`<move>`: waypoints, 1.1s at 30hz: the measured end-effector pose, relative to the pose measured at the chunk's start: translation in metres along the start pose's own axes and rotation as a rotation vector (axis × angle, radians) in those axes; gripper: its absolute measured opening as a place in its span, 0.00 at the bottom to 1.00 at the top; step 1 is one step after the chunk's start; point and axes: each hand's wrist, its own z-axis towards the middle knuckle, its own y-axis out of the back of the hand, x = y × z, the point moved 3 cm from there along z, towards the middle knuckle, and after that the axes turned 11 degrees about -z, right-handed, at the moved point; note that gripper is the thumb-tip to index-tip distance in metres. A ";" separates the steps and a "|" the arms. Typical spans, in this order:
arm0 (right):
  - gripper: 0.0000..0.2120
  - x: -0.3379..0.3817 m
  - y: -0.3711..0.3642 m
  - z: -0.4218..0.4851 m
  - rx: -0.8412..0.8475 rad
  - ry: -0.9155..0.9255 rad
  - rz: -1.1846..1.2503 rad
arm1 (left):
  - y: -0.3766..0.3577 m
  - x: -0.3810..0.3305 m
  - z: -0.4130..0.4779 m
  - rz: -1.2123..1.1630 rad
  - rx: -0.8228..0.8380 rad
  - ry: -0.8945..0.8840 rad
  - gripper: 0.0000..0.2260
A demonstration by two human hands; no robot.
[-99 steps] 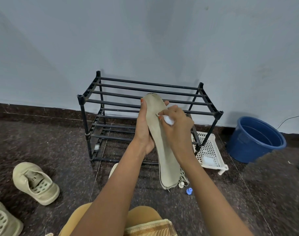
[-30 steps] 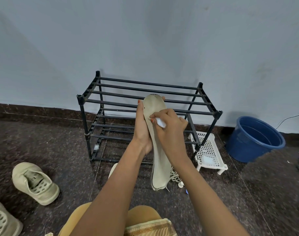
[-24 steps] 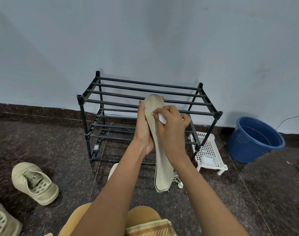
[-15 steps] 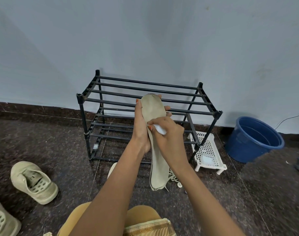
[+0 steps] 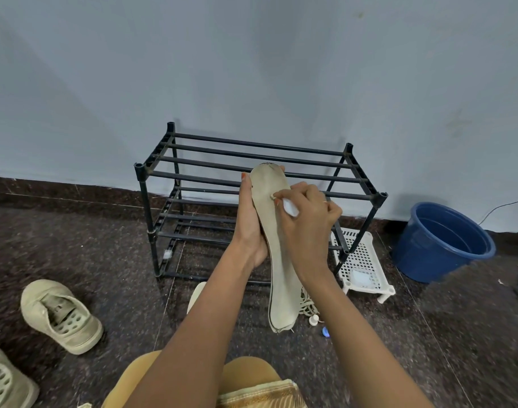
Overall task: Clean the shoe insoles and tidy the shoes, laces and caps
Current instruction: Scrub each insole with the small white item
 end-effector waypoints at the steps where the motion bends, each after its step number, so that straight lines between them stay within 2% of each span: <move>1: 0.04 -0.001 0.000 0.001 -0.025 0.001 -0.026 | 0.000 0.001 0.000 0.008 -0.001 0.004 0.28; 7: 0.04 -0.002 -0.001 0.002 -0.070 -0.017 -0.074 | 0.001 0.002 0.000 0.021 -0.002 0.022 0.28; 13: 0.06 0.004 -0.007 -0.013 0.116 -0.019 0.048 | -0.001 0.000 0.000 -0.001 0.006 0.018 0.28; 18: 0.07 0.008 0.002 -0.022 0.210 -0.012 0.252 | 0.001 -0.001 0.001 0.020 -0.001 0.002 0.27; 24: 0.06 0.003 -0.001 -0.015 0.186 0.036 0.196 | -0.002 0.002 0.000 -0.015 0.002 0.022 0.28; 30: 0.04 0.002 -0.001 0.008 0.002 0.018 0.001 | 0.000 0.003 0.001 -0.001 -0.027 0.025 0.27; 33: 0.05 0.003 0.000 0.013 -0.034 -0.016 -0.021 | -0.002 0.003 -0.001 0.016 -0.031 0.042 0.27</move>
